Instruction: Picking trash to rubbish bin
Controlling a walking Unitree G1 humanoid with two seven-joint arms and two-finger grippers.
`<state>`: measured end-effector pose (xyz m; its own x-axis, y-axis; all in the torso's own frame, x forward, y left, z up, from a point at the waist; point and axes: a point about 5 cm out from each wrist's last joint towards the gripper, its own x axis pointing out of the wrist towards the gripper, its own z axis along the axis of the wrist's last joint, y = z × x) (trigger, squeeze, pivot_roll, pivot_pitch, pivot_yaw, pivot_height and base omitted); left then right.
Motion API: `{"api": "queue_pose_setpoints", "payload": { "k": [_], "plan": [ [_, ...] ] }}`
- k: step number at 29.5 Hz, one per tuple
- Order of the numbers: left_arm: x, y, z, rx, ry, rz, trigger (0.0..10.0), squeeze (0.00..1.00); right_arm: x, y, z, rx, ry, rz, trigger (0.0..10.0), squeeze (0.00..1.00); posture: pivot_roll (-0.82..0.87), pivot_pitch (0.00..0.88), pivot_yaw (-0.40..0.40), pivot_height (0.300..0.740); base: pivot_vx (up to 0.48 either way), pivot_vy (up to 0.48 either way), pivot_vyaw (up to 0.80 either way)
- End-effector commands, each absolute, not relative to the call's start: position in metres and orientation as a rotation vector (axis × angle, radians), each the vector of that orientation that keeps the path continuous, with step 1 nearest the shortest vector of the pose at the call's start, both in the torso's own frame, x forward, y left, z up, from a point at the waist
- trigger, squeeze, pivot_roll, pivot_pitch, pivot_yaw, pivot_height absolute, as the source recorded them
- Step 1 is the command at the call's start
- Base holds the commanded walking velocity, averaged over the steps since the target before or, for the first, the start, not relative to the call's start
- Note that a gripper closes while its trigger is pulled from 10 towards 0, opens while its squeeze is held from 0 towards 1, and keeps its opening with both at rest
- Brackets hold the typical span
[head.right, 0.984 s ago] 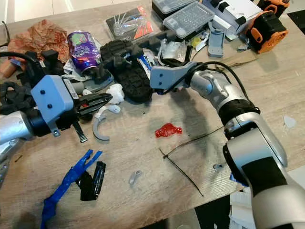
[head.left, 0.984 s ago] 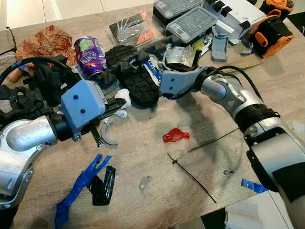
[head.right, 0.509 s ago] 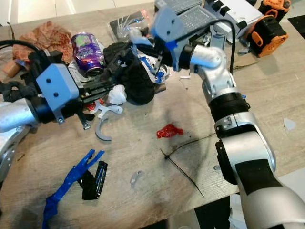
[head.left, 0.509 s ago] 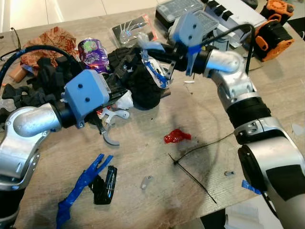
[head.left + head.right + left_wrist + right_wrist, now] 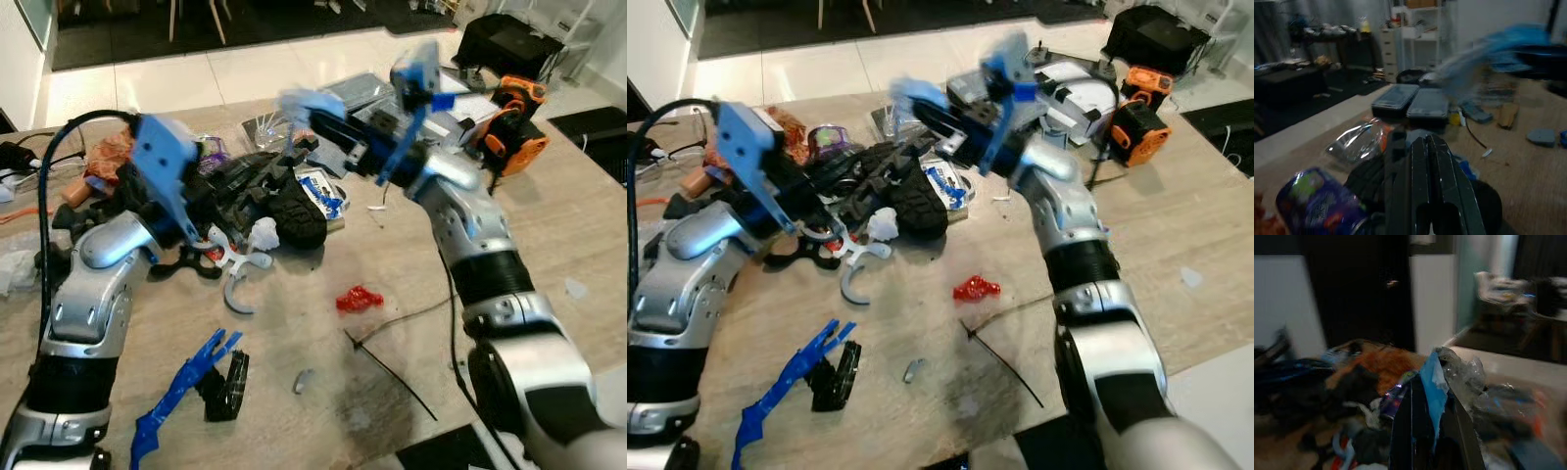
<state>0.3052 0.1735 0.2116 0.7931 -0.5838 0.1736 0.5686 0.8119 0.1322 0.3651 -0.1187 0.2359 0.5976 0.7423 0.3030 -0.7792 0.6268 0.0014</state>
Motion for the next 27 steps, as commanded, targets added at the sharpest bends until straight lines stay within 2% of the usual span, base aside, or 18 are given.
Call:
{"api": "queue_pose_setpoints", "payload": {
  "k": [1,2,3,8,18,27],
  "plan": [
    [0.302,0.179,0.193,0.028,-0.161,-0.53,10.0,0.0,0.359,-0.127,0.218,0.264,-0.243,0.754,10.0,0.0,0.01,0.0,-0.02,0.74,0.0,0.0,0.0],
    [0.302,0.179,0.193,0.028,-0.161,-0.53,10.0,0.0,0.359,-0.127,0.218,0.264,-0.243,0.754,10.0,0.0,0.01,0.0,-0.02,0.74,0.0,0.0,0.0],
    [0.301,0.181,0.183,0.003,-0.127,-0.477,10.0,0.0,0.354,-0.127,0.2,0.314,-0.19,0.67,10.0,0.0,0.02,0.0,-0.032,0.74,0.0,0.0,0.0],
    [0.299,0.177,0.17,-0.046,-0.117,-0.414,10.0,0.0,0.342,-0.117,0.18,0.338,-0.155,0.621,10.0,0.0,0.02,0.0,-0.041,0.74,0.0,0.0,0.0],
    [0.304,0.162,0.164,-0.039,-0.122,-0.375,10.0,0.0,0.349,-0.118,0.179,0.322,-0.139,0.548,10.0,0.0,0.03,0.0,-0.046,0.74,0.0,0.0,0.0],
    [0.304,0.162,0.164,-0.01,-0.128,-0.373,10.0,0.0,0.347,-0.121,0.177,0.317,-0.128,0.522,10.0,0.0,0.03,0.0,-0.039,0.74,0.0,0.0,0.0]
  ]
}}
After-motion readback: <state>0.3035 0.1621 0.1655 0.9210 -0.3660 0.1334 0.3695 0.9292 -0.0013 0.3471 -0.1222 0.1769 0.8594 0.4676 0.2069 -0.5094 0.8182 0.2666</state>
